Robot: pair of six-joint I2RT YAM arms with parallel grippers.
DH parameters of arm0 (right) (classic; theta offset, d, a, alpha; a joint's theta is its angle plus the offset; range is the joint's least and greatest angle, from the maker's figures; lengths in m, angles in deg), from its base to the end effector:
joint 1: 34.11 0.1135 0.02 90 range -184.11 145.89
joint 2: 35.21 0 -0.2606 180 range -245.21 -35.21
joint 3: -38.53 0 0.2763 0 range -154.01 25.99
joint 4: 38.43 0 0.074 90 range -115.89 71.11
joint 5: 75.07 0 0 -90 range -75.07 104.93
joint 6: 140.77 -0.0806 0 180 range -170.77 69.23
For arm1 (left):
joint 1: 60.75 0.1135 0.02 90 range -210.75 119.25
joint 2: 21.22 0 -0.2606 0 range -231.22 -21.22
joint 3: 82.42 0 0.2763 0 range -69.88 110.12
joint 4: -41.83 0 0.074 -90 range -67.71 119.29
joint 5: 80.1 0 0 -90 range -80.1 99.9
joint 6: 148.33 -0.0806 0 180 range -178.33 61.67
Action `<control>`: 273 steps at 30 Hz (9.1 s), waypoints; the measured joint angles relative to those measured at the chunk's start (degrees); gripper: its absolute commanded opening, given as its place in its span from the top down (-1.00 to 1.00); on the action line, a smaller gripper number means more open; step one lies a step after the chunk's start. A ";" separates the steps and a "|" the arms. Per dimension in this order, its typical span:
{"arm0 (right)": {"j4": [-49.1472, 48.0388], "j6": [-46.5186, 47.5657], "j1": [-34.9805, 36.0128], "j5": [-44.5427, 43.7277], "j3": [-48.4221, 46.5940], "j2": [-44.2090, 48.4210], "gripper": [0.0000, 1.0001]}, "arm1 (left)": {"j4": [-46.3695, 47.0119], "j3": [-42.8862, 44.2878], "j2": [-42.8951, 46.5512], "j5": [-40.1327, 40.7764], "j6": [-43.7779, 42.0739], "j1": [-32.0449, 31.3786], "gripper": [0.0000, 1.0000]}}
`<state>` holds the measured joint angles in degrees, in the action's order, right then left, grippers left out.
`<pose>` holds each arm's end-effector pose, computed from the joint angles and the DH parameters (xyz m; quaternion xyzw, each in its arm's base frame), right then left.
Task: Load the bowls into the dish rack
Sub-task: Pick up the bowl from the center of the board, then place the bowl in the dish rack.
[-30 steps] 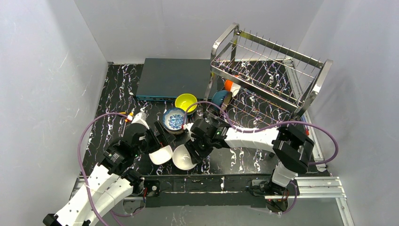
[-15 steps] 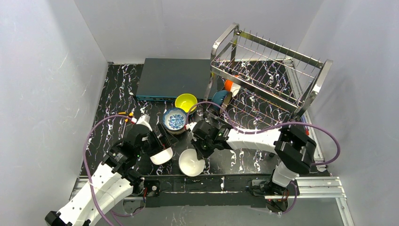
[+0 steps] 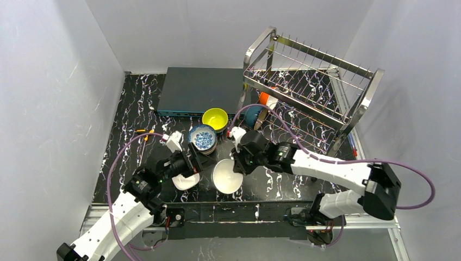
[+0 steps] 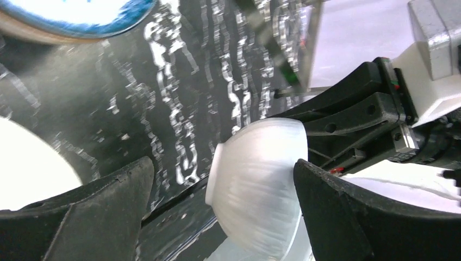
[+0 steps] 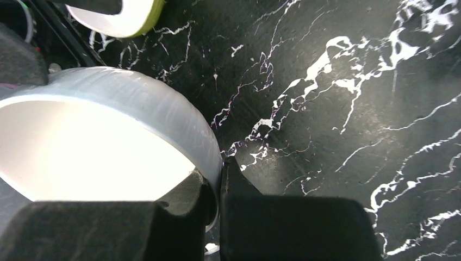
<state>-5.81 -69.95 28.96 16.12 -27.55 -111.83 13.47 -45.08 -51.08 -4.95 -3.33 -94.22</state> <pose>0.1543 0.3075 0.2107 -0.3467 0.8495 0.2686 0.2931 0.1637 -0.1330 0.2251 -0.0805 0.8159 -0.4687 0.3288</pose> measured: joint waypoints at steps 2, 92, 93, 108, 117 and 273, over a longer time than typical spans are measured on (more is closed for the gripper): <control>0.59 0.39 -0.44 -0.07 0.17 2.89 0.97 | 4.92 -1.36 0.52 -1.92 0.83 0.20 -0.96; -1.90 -3.10 -11.69 6.86 2.47 15.37 0.97 | 33.38 -1.18 -11.74 -11.41 1.38 -10.25 -0.74; -1.90 -3.13 -11.69 7.04 2.47 15.15 0.97 | 33.35 -1.16 -11.91 -11.26 1.29 -10.25 -0.74; -0.28 -3.54 -12.07 7.54 2.47 13.40 0.97 | 32.52 -0.63 -13.62 -10.64 -2.05 -10.25 0.39; -0.35 -3.52 -12.09 7.69 2.47 13.40 0.24 | 32.41 -0.61 -13.51 -10.58 -2.03 -10.25 1.00; 5.09 1.42 -12.48 3.02 0.20 40.72 -0.97 | 15.28 64.96 -87.21 41.31 -64.39 -29.64 0.63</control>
<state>-0.72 -68.53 16.48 19.14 -27.36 -71.11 28.75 19.88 -138.29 36.36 -67.72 -123.86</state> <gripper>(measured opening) 0.986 0.697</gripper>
